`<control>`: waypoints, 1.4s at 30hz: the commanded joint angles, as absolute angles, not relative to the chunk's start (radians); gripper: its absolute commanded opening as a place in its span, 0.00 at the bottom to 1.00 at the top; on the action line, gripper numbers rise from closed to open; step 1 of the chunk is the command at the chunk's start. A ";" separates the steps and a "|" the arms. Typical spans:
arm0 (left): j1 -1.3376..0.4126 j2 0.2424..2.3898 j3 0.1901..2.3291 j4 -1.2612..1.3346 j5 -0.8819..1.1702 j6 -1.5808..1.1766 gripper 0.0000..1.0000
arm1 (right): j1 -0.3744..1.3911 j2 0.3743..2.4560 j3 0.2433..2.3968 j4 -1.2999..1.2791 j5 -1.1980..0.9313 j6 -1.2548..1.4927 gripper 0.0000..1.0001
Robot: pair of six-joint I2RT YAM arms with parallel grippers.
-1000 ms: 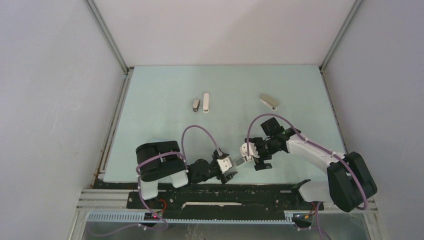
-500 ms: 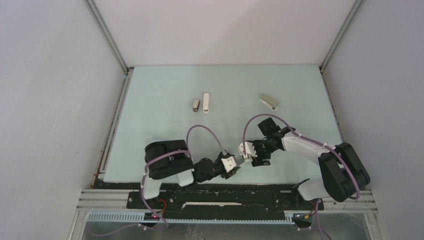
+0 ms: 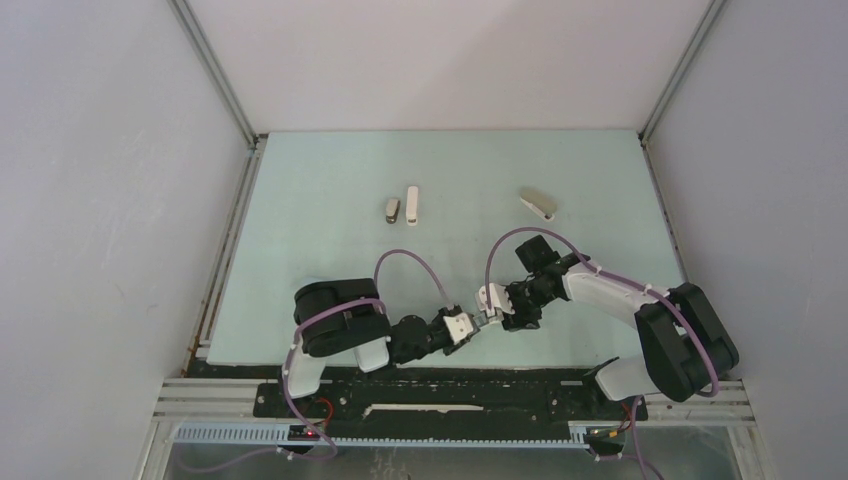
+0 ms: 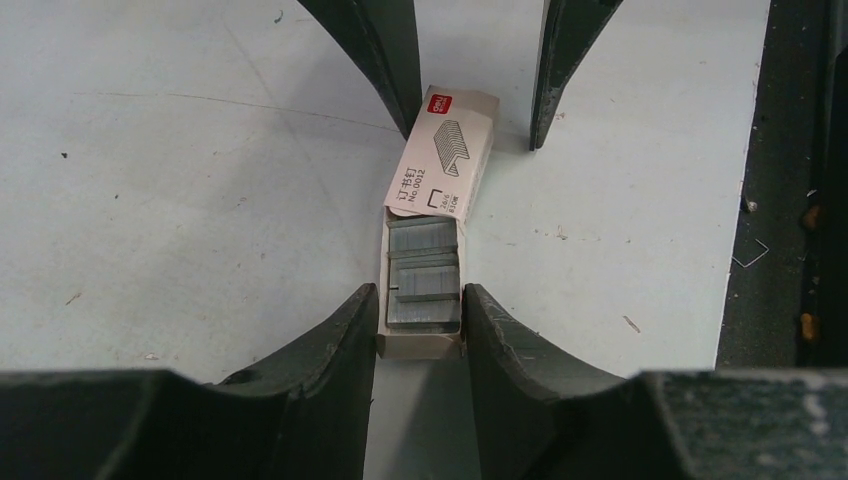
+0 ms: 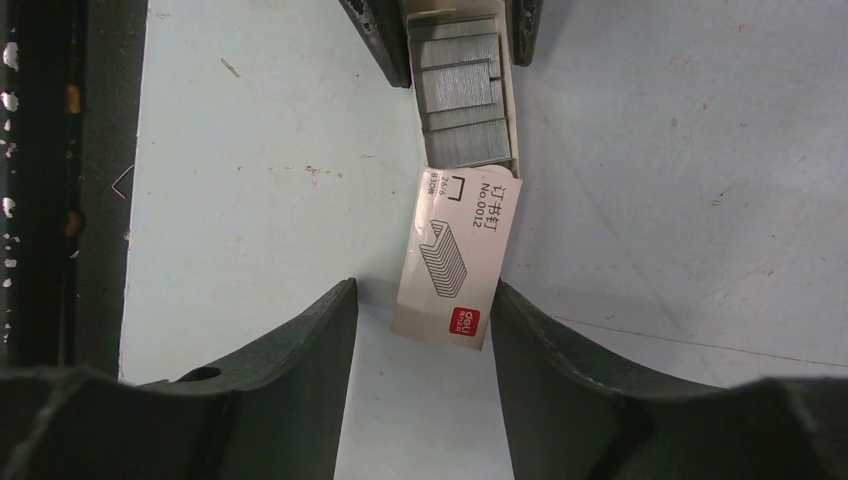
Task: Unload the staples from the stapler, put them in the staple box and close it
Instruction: Close the staple box at the center of the board.
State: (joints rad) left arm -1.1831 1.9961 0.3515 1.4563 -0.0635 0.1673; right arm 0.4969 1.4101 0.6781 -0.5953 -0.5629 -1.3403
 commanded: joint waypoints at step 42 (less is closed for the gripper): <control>-1.090 2.034 0.391 1.426 0.180 0.168 0.38 | 0.509 1.437 0.701 -0.531 -0.534 -1.398 0.48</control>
State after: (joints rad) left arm -1.1011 2.0109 0.3691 1.4567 0.1276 0.1616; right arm 0.5011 1.4178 0.6823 -0.5831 -0.5613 -1.3632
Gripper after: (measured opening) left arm 0.389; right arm 0.486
